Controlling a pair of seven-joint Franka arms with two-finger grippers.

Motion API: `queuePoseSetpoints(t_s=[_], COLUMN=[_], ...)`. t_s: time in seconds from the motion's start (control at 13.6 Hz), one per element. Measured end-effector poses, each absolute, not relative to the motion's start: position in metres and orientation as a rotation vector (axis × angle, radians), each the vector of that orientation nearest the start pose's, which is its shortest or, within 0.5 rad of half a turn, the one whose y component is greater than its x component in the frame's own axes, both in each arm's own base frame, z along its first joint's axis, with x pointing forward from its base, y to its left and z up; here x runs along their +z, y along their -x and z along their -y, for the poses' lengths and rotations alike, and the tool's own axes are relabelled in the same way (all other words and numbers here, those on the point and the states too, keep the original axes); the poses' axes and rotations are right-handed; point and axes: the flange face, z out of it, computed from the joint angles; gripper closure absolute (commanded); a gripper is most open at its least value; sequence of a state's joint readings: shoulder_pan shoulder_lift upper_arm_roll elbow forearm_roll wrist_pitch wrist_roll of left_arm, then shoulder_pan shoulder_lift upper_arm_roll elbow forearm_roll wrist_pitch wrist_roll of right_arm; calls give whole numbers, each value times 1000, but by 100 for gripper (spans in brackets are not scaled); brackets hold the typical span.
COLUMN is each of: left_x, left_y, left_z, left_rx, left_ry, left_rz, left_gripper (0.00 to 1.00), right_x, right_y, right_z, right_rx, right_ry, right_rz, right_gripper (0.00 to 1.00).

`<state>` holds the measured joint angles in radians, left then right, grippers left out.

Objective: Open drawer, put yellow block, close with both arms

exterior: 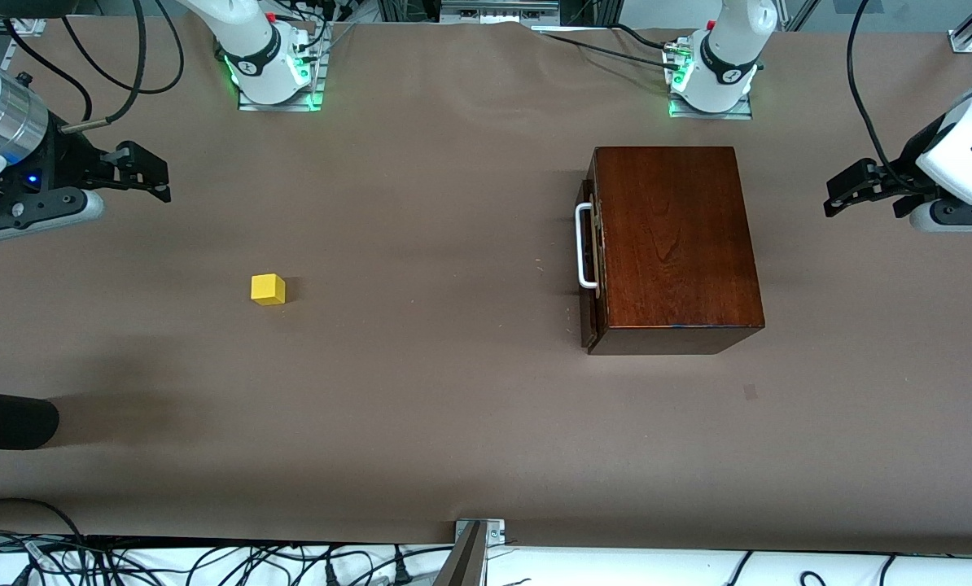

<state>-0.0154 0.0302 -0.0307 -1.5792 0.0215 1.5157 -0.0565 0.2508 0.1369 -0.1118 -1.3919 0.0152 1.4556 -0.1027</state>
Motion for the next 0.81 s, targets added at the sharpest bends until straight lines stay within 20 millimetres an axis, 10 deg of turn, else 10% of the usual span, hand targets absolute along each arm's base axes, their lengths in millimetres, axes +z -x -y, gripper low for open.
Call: queuePoseSetpoints(t_s=[0.81], left_x=[600], left_y=[-556], left_z=[24], left_rx=[143], left_ry=[3113], left_rz=[14], left_gripper=[0], right_x=[621], right_y=[-576], right_z=[-87], right_rx=[133], right_ry=[3117], right_rz=[381], right_gripper=[0])
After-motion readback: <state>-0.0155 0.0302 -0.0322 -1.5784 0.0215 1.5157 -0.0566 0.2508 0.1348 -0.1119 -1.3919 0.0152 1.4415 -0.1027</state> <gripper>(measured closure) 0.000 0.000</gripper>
